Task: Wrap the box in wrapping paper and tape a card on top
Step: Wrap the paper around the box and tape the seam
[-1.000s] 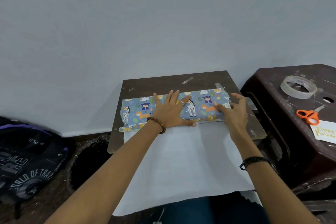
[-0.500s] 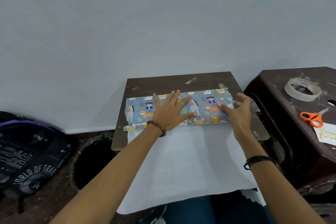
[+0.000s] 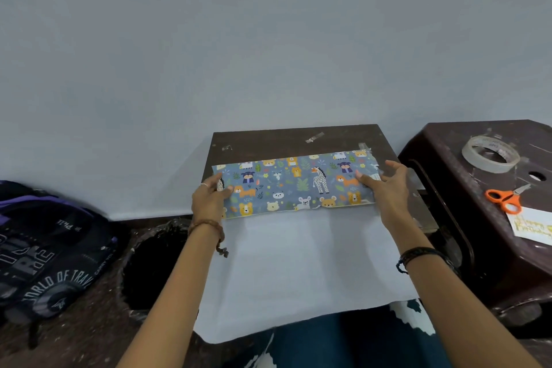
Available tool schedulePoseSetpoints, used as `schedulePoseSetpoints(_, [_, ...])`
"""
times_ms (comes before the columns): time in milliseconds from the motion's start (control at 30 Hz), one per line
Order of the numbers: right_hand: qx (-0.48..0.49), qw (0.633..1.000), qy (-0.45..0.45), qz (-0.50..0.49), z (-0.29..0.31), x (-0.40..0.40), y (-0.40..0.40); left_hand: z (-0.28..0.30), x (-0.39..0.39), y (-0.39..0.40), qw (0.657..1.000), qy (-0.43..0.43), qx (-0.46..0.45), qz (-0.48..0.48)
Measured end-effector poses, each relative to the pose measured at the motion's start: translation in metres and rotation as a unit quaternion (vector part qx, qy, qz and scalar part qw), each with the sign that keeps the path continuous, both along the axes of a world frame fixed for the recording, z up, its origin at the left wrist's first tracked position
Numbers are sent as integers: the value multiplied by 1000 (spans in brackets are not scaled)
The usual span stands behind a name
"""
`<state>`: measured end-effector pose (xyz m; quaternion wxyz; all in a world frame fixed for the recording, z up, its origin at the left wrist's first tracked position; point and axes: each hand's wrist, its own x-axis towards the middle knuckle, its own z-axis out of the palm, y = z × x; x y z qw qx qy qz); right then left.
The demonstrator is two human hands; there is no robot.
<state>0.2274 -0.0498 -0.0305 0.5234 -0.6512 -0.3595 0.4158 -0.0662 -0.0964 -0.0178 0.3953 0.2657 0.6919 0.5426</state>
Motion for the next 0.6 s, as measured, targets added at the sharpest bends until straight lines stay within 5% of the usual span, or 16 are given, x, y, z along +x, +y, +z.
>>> schedulePoseSetpoints(500, [-34,997,-70,11,5,4,3,15,-27,10,956,190,-167,-148])
schedulePoseSetpoints(600, [-59,998,-23,12,4,8,4,12,-25,8,965,162,-151,-139])
